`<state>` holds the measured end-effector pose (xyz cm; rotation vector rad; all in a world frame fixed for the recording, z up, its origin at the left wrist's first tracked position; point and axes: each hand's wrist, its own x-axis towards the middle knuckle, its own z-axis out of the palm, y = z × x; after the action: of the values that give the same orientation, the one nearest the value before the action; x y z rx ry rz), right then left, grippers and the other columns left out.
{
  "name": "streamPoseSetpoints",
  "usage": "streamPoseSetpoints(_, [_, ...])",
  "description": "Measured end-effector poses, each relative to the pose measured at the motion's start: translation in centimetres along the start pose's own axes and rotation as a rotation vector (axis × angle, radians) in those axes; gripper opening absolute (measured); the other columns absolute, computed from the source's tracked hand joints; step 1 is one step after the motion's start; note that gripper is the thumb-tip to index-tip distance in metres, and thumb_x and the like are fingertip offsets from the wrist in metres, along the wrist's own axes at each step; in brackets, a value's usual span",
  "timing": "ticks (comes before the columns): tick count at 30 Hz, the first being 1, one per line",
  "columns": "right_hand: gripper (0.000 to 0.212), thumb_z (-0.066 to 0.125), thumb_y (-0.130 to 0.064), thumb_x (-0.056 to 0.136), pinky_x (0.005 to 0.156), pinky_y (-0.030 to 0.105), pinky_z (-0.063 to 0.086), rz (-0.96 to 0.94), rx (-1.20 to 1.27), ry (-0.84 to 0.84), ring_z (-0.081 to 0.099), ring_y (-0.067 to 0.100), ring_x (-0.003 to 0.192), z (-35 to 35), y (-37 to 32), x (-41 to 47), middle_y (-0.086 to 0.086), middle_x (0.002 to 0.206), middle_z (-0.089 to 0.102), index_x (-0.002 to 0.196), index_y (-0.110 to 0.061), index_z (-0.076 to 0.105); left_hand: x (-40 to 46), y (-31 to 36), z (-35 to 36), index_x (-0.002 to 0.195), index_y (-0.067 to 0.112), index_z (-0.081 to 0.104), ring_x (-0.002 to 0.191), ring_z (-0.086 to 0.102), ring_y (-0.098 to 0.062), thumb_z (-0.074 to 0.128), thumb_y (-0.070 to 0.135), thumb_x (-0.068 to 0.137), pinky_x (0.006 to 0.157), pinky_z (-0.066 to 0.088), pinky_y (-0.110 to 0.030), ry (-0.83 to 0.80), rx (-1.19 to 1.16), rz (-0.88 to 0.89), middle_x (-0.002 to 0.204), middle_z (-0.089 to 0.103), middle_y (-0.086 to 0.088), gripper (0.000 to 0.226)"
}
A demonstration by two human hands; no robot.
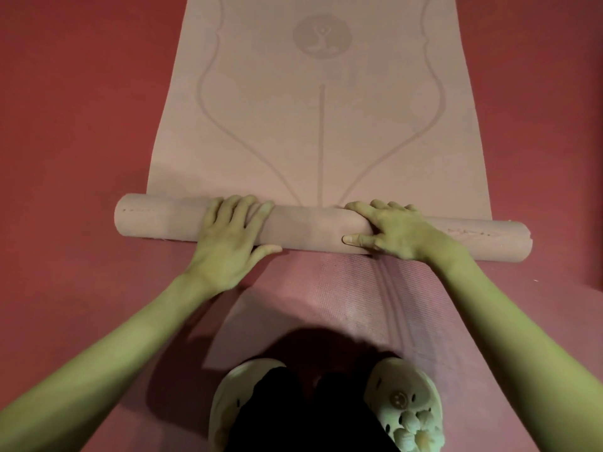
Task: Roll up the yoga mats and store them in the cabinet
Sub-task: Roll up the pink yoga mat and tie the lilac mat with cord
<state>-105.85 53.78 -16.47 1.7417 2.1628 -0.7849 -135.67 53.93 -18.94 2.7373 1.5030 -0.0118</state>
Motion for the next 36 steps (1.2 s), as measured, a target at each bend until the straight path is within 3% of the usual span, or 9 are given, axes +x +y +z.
streamPoseSetpoints(5, [0.079, 0.016, -0.077, 0.083, 0.098, 0.043, 0.032, 0.014, -0.092, 0.280, 0.049, 0.027, 0.112, 1.7, -0.4, -1.0, 0.005, 0.122, 0.052, 0.142, -0.030, 0.039, 2.5, -0.8, -0.8, 0.133, 0.016, 0.048, 0.107, 0.051, -0.032, 0.024, 0.068, 0.086, 0.094, 0.035, -0.046, -0.135, 0.019, -0.007, 0.121, 0.056, -0.006, 0.074])
streamPoseSetpoints(8, [0.079, 0.026, -0.071, 0.088, 0.105, 0.048, 0.029, 0.071, -0.134, 0.528, 0.049, 0.033, 0.114, 4.0, -1.7, -1.4, 0.012, 0.125, 0.055, 0.141, -0.016, 0.045, 4.4, -1.8, -2.2, 0.137, 0.022, 0.041, 0.112, 0.047, -0.029, 0.022, 0.071, 0.086, 0.096, 0.033, -0.044, -0.249, -0.034, 0.018, 0.128, 0.050, -0.001, 0.074])
streamPoseSetpoints(11, [0.082, 0.031, -0.077, 0.086, 0.107, 0.052, 0.027, 0.133, -0.149, 0.587, 0.048, 0.035, 0.115, 4.8, -2.2, -1.0, 0.013, 0.126, 0.054, 0.137, -0.015, 0.048, 6.2, -2.4, -2.9, 0.141, 0.027, 0.032, 0.118, 0.040, -0.027, 0.033, 0.066, 0.090, 0.102, 0.029, -0.043, -0.451, -0.106, 0.040, 0.133, 0.042, 0.001, 0.065])
streamPoseSetpoints(14, [0.084, 0.024, -0.080, 0.084, 0.099, 0.050, 0.033, 0.140, -0.186, 0.535, 0.052, 0.034, 0.103, 3.7, -1.6, 0.2, 0.011, 0.113, 0.059, 0.130, -0.017, 0.053, 5.7, -2.0, -2.5, 0.143, 0.024, 0.035, 0.122, 0.042, -0.029, 0.021, 0.069, 0.088, 0.105, 0.028, -0.045, -0.321, -0.104, -0.003, 0.134, 0.043, -0.004, 0.072])
streamPoseSetpoints(17, [0.089, 0.015, -0.084, 0.077, 0.094, 0.047, 0.035, 0.134, -0.191, 0.425, 0.055, 0.035, 0.103, 1.5, -0.8, 1.6, 0.009, 0.112, 0.062, 0.128, -0.021, 0.053, 3.5, -0.2, -1.0, 0.146, 0.022, 0.037, 0.137, 0.033, -0.032, 0.020, 0.062, 0.091, 0.110, 0.015, -0.061, -0.099, -0.058, -0.154, 0.146, 0.039, -0.009, 0.070])
streamPoseSetpoints(21, [0.083, 0.022, -0.084, 0.077, 0.097, 0.044, 0.031, 0.151, -0.119, 0.279, 0.051, 0.032, 0.113, -0.3, -0.2, 2.7, 0.006, 0.120, 0.058, 0.130, -0.026, 0.050, 2.9, 0.4, 0.0, 0.151, 0.029, 0.023, 0.147, 0.014, -0.028, 0.019, 0.066, 0.092, 0.110, 0.000, -0.066, -0.087, -0.066, -0.236, 0.156, 0.028, -0.004, 0.070])
streamPoseSetpoints(28, [0.073, 0.027, -0.062, 0.093, 0.108, 0.052, 0.025, 0.165, -0.124, 0.633, 0.047, 0.037, 0.122, 2.7, -1.5, 2.2, 0.019, 0.128, 0.055, 0.135, -0.009, 0.051, 5.9, -1.0, -0.4, 0.149, 0.031, 0.024, 0.145, 0.019, -0.024, 0.011, 0.067, 0.088, 0.110, 0.008, -0.066, -0.128, -0.042, -0.247, 0.151, 0.034, 0.001, 0.072])
streamPoseSetpoints(32, [0.067, 0.030, -0.058, 0.095, 0.113, 0.051, 0.015, 0.148, -0.111, 0.655, 0.038, 0.036, 0.134, 3.4, -1.3, 2.2, 0.016, 0.143, 0.046, 0.143, -0.013, 0.043, 8.1, -1.5, -1.4, 0.149, 0.034, 0.023, 0.146, 0.015, -0.018, 0.023, 0.062, 0.094, 0.112, 0.001, -0.064, -0.211, -0.134, -0.292, 0.153, 0.030, 0.006, 0.062])
streamPoseSetpoints(36, [0.068, 0.024, -0.061, 0.094, 0.109, 0.051, 0.023, 0.139, -0.122, 0.611, 0.046, 0.032, 0.124, 1.7, -0.2, 3.8, 0.009, 0.132, 0.055, 0.139, -0.016, 0.048, 7.9, -1.1, -1.2, 0.150, 0.025, 0.027, 0.146, 0.016, -0.019, 0.027, 0.054, 0.098, 0.114, 0.001, -0.060, -0.067, -0.151, -0.313, 0.156, 0.029, 0.002, 0.059])
